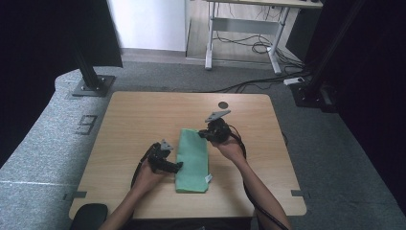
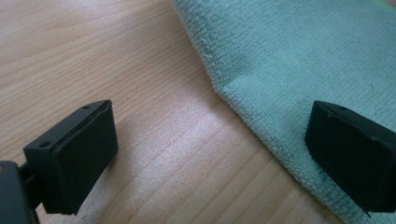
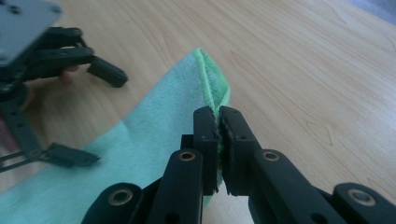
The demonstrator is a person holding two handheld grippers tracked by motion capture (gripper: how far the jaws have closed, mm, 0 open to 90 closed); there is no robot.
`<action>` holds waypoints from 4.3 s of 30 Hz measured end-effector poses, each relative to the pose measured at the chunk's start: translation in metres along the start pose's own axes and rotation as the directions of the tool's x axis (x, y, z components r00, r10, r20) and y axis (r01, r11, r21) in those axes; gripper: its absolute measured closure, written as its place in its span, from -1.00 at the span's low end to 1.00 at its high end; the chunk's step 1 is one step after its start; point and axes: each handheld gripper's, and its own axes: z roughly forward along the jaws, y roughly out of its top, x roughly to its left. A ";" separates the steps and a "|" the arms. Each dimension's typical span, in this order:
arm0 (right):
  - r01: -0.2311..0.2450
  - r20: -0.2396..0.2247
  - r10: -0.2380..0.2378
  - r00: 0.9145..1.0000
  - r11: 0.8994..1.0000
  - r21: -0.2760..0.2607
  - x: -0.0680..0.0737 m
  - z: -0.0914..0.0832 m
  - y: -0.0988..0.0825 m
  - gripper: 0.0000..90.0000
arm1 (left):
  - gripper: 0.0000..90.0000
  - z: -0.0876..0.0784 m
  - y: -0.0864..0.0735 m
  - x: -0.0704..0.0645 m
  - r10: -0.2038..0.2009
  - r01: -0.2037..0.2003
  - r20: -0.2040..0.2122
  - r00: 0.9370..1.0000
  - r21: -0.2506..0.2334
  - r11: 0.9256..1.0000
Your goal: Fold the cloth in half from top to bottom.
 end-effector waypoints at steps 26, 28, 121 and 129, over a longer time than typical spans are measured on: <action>0.088 -0.099 -0.090 0.991 0.996 -0.029 0.059 -0.044 -0.030 0.88 | -0.95 0.000 0.000 0.000 -0.004 0.004 -0.003 1.000 -0.001 1.000; 0.087 -0.107 -0.090 0.990 0.996 -0.033 0.062 -0.046 -0.034 0.88 | -0.95 0.000 0.000 0.000 -0.004 0.004 -0.003 1.000 -0.001 1.000; -0.037 -0.036 0.037 0.999 0.999 -0.018 0.071 -0.040 -0.095 -0.08 | -0.84 -0.041 0.001 -0.022 0.110 -0.111 0.131 0.985 -0.004 0.994; -0.024 -0.003 0.024 1.000 0.999 0.040 0.075 -0.019 -0.095 -0.31 | -0.84 -0.045 -0.012 -0.035 0.120 -0.124 0.138 0.983 0.017 0.992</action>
